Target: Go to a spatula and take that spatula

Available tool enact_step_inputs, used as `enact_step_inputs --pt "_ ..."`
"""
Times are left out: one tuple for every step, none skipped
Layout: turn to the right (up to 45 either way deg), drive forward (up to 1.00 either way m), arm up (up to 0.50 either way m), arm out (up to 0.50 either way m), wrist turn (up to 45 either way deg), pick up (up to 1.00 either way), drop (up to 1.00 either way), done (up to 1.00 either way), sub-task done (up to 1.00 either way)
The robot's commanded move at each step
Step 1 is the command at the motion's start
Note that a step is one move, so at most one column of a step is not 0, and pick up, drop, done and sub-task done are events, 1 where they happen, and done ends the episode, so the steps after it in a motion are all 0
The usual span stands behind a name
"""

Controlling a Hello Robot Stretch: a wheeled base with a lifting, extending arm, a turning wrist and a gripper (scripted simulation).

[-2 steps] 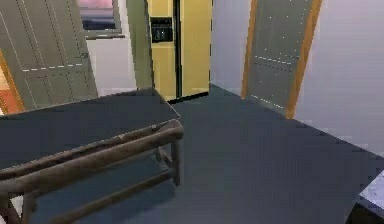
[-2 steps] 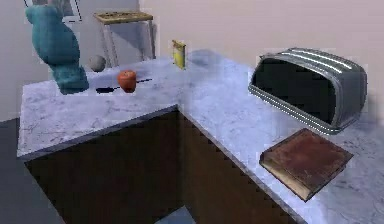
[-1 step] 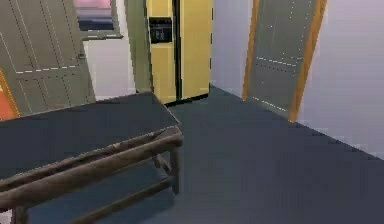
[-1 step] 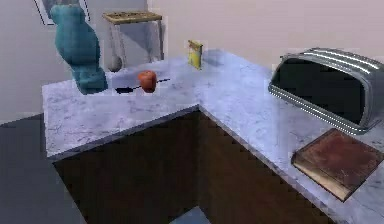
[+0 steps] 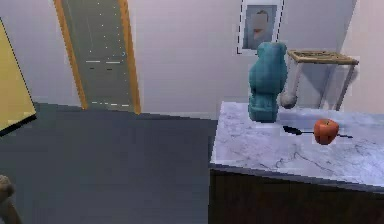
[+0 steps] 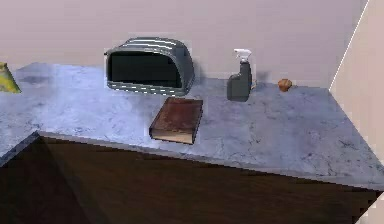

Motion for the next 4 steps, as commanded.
enact_step_inputs --pt "30.0 0.0 0.0 0.0 0.0 0.0 0.0 0.0 0.0" --pt "0.0 0.1 0.0 0.0 0.0 0.0 0.0 0.0 0.0" --pt "-45.0 0.0 0.0 0.0 0.0 0.0 0.0 0.0 0.0" --pt "-33.0 0.0 0.0 0.0 0.0 0.0 0.0 0.0 0.0"
